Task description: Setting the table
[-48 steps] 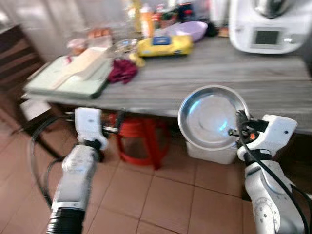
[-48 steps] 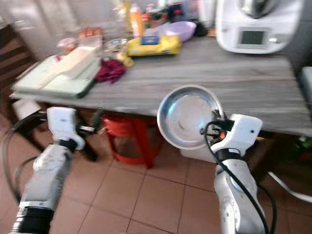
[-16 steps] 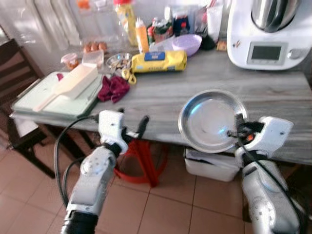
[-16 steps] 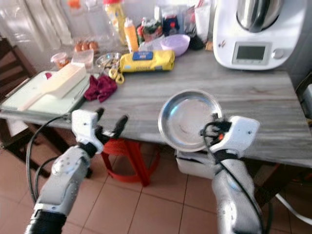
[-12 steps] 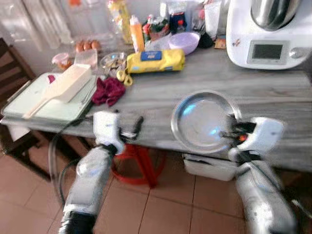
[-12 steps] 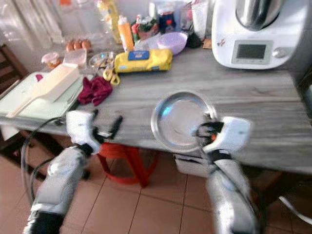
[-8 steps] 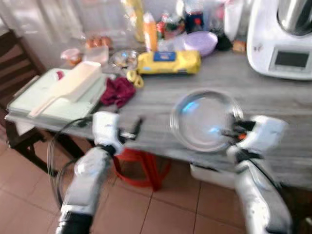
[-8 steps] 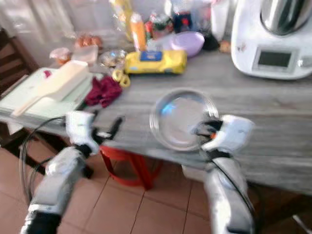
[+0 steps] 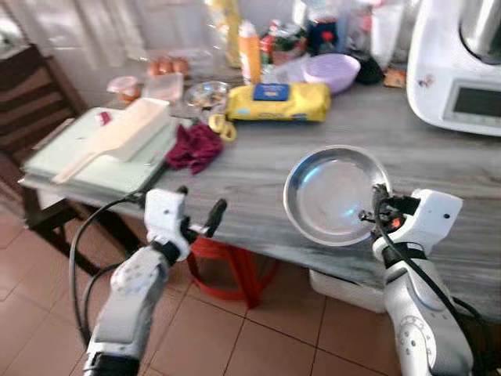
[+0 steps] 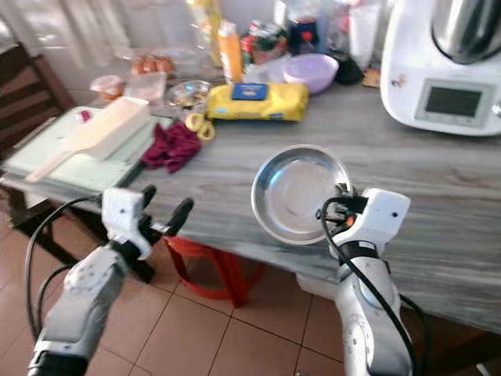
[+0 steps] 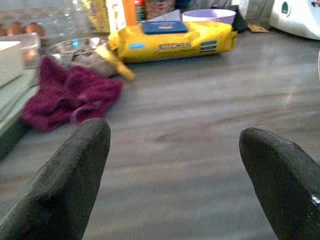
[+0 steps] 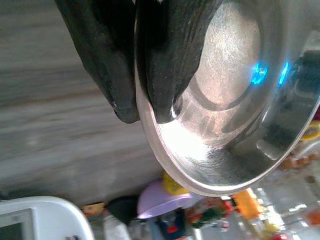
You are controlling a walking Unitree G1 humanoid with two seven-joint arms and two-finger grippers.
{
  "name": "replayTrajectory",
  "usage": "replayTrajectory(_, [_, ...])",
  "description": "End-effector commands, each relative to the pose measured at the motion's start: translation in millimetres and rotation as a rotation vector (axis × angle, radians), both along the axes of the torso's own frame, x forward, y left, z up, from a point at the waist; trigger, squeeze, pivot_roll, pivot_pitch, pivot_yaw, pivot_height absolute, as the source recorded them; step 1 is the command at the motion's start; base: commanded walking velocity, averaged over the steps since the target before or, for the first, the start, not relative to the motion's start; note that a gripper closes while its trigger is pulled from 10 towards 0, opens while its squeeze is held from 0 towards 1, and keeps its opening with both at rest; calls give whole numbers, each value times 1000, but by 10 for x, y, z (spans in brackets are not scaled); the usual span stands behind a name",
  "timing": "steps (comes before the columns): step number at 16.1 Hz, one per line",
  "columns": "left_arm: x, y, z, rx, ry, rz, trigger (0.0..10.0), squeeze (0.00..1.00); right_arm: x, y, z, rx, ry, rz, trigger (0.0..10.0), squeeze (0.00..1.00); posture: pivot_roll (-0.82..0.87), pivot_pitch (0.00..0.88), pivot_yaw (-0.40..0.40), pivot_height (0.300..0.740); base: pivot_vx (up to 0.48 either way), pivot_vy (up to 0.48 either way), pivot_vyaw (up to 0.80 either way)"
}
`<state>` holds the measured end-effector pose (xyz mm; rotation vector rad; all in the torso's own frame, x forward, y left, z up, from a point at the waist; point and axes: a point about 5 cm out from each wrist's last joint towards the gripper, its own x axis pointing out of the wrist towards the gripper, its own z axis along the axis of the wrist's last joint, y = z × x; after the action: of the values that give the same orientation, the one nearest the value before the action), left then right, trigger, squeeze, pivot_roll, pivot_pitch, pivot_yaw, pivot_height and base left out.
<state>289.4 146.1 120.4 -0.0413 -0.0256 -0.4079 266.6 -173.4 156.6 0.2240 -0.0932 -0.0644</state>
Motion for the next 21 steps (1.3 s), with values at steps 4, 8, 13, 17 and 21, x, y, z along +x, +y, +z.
replayTrajectory(4, [-157,75,16,31,37,-151,10000,0,74,-17,7,29,3,-39,10000,0,-156,123,140,740,0,0,0])
replayTrajectory(8, [-269,-13,72,64,52,-354,10000,0,263,-32,-70,118,63,-80,10000,0,-145,120,138,740,0,0,0])
replayTrajectory(13, [-304,-13,80,66,57,-381,10000,0,352,143,-215,245,133,-26,10000,0,-134,106,134,740,0,0,0])
replayTrajectory(17, [-327,-57,72,61,57,-393,10000,0,376,203,-292,304,173,-24,10000,0,-138,105,130,740,0,0,0])
replayTrajectory(21, [-312,-62,74,66,55,-387,10000,0,376,110,-297,283,211,-100,10000,1000,-140,105,129,740,0,0,0])
